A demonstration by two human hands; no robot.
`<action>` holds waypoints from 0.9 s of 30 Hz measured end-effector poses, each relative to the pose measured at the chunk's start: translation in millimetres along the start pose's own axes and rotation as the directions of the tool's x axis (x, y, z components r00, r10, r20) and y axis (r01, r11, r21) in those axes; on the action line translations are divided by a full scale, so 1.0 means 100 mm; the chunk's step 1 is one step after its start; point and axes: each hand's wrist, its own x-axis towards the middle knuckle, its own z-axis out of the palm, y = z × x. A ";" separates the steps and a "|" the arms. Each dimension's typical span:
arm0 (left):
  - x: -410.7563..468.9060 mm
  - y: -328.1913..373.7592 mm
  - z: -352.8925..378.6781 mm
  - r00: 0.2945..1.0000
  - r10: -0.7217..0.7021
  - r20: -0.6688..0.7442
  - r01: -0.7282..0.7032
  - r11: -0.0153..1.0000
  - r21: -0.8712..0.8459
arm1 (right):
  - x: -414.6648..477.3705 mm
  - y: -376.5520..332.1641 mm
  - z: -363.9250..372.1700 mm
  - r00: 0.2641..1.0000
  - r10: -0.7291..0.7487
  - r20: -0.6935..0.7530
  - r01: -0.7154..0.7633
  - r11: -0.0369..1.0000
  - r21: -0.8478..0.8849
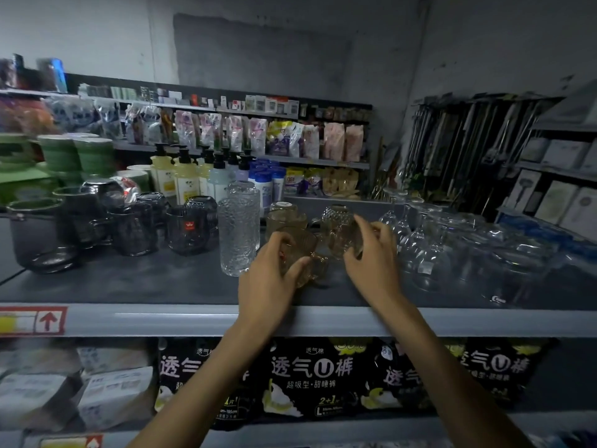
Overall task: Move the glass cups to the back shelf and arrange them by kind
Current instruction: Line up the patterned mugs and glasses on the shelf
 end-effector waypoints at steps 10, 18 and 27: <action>-0.02 -0.02 0.01 0.999 -0.021 -0.028 0.021 1.000 0.014 | 0.05 0.07 0.14 0.985 0.125 0.116 -0.121 0.992 -0.045; -0.11 0.06 0.04 0.992 -0.024 -0.124 0.032 0.997 0.069 | 0.03 0.12 0.12 0.990 0.128 0.061 -0.136 0.979 0.150; -0.52 0.51 0.20 0.882 0.417 -0.220 -0.335 0.883 0.330 | -0.02 0.24 0.02 0.994 0.103 -0.032 -0.071 0.851 0.520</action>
